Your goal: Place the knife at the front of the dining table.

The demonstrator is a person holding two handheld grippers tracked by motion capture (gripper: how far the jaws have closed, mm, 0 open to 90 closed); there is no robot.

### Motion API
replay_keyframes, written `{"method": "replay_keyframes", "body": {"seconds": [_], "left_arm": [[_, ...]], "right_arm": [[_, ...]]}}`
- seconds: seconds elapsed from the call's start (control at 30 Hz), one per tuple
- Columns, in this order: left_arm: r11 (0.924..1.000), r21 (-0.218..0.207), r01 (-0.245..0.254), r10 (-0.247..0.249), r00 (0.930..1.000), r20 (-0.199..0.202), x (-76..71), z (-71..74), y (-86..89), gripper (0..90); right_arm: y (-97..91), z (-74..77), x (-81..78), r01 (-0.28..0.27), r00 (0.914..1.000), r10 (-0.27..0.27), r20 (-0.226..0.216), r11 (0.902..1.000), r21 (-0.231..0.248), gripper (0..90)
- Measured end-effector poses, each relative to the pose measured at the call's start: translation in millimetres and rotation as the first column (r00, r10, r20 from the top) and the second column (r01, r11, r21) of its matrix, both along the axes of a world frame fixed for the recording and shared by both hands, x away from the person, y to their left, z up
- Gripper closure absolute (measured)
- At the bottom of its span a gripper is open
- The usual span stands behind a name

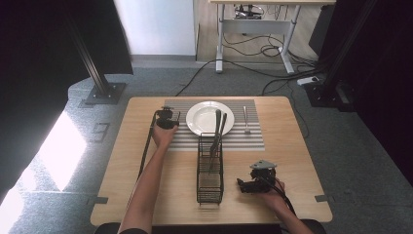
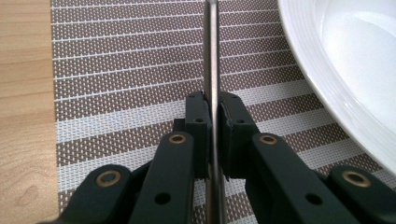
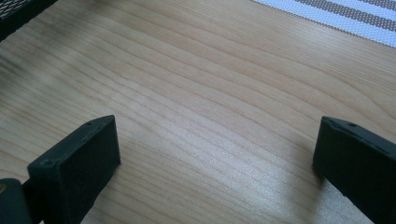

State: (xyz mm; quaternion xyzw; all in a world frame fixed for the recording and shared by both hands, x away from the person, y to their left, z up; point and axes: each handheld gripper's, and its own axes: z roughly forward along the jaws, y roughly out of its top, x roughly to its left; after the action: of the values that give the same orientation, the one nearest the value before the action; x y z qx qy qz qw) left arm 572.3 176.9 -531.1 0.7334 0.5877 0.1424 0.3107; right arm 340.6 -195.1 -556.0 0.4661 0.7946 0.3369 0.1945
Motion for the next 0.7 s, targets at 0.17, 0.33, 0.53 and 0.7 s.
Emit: {"method": "replay_keyframes", "body": {"seconds": [0.17, 0.33, 0.53, 0.7], "left_arm": [[1.0000, 0.008, -0.002, 0.002, 1.0000, 0.002, -0.2, -1.0, -0.3, 82.5], [0.9999, 0.013, 0.002, -0.002, 0.9999, 0.017, -1.9, -2.2, -1.0, 81.7], [1.0000, 0.006, 0.000, -0.001, 0.9993, 0.038, -4.2, -4.2, 0.0, 82.1], [1.0000, 0.008, 0.004, -0.004, 0.9992, 0.039, -4.4, -4.0, 0.4, 81.6]], "right_arm": [[0.0, 0.0, 0.0, -0.001, 1.0000, 0.001, 0.001, 1.0000, 0.000, 0.5], [0.2, 0.0, -0.2, -0.002, 1.0000, 0.002, 0.001, 1.0000, 0.000, 0.5], [0.5, 0.0, -0.6, -0.006, 1.0000, 0.006, 0.001, 1.0000, 0.000, 0.8], [0.6, 0.0, -0.6, -0.006, 1.0000, 0.006, 0.002, 1.0000, 0.000, 0.8]]}}
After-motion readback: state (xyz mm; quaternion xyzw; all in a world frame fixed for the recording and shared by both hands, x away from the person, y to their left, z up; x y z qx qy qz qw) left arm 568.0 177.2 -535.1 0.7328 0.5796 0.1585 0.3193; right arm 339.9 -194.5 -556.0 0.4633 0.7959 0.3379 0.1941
